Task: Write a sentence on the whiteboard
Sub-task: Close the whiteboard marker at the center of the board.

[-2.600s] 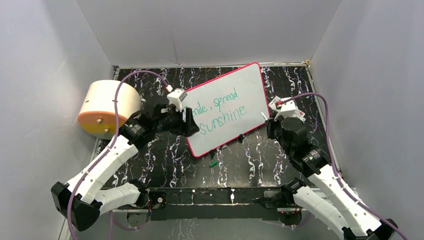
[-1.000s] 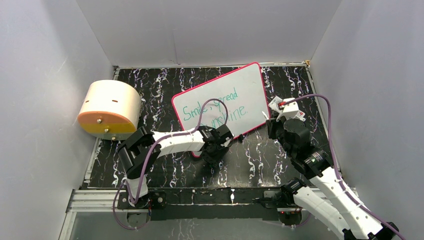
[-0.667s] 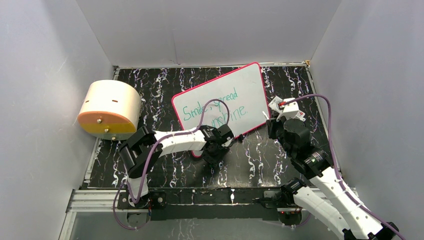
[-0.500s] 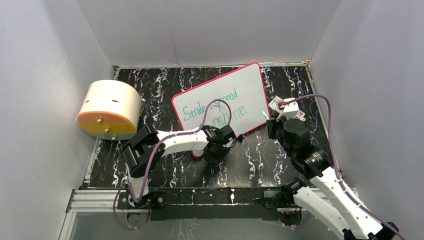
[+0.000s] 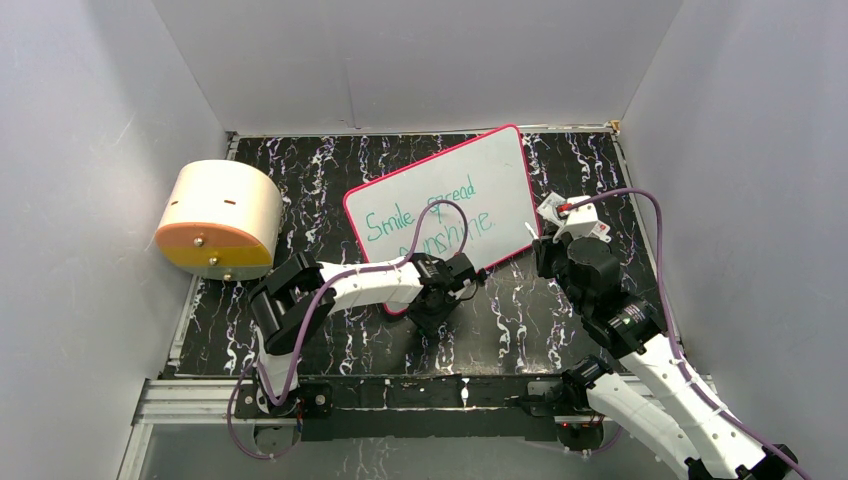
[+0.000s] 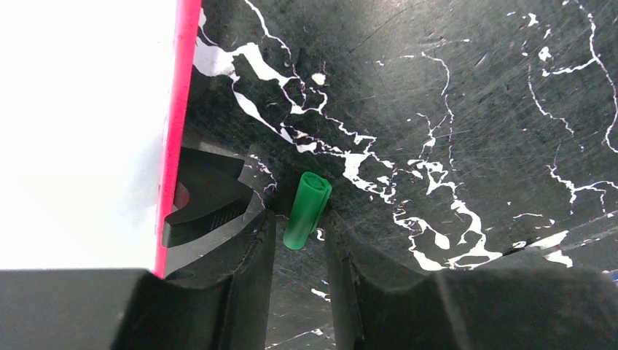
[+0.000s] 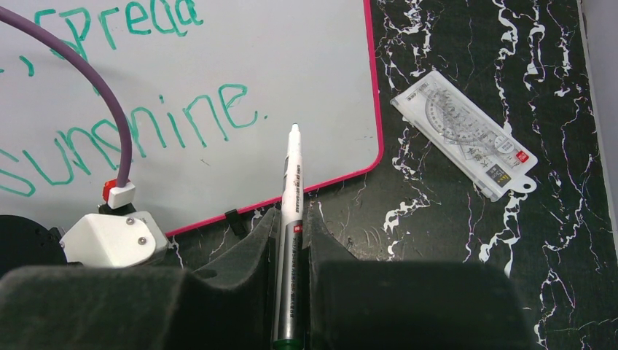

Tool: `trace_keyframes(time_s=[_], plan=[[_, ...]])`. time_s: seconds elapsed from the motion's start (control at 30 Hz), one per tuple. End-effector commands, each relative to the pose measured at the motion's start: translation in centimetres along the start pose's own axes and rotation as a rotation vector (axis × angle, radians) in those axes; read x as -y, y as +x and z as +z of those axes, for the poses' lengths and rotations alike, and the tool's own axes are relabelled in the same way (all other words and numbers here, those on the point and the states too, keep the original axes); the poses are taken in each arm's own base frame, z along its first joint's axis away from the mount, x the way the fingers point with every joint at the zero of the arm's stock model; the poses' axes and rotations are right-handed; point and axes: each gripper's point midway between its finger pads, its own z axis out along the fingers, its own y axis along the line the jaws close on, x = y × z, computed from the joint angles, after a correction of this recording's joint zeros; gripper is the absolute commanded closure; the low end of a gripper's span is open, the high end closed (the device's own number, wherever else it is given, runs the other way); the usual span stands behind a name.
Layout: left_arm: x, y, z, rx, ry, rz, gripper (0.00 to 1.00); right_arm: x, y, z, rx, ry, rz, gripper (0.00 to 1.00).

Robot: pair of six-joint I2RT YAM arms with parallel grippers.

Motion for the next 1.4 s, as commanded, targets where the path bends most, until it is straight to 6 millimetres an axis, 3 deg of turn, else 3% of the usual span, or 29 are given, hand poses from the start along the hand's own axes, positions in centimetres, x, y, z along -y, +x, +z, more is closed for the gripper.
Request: trace_keyframes(time_s=[0.0, 0.27, 0.4, 0.53, 0.8, 1.13, 1.37], plan=[[0.3, -0.5, 1.7, 0.015, -0.011, -0.007, 0.72, 0.0, -1.5, -0.3, 0.055, 0.001, 0.024, 1.0], [0.2, -0.4, 2.3, 0.007, -0.019, -0.003, 0.77, 0.0, -1.6, -0.3, 0.056, 0.001, 0.022, 1.0], [0.1, -0.1, 1.9, 0.013, -0.023, -0.003, 0.91, 0.0, -1.6, -0.3, 0.055, -0.001, 0.023, 1.0], [0.2, -0.4, 0.8, 0.046, -0.014, -0.014, 0.97, 0.0, -1.5, -0.3, 0.054, -0.001, 0.022, 1.0], [0.1, -2.3, -3.2, 0.171, 0.006, -0.042, 1.0, -0.3, -1.7, -0.3, 0.062, -0.022, 0.021, 1.0], [-1.6, -4.3, -8.0, 0.335, -0.047, -0.113, 1.0, -1.3, -2.3, -0.5, 0.093, -0.079, 0.015, 1.0], [-4.0, -6.8, -13.6, 0.556, -0.103, -0.288, 1.0, -3.3, -3.7, -0.8, 0.173, -0.198, 0.0, 1.0]])
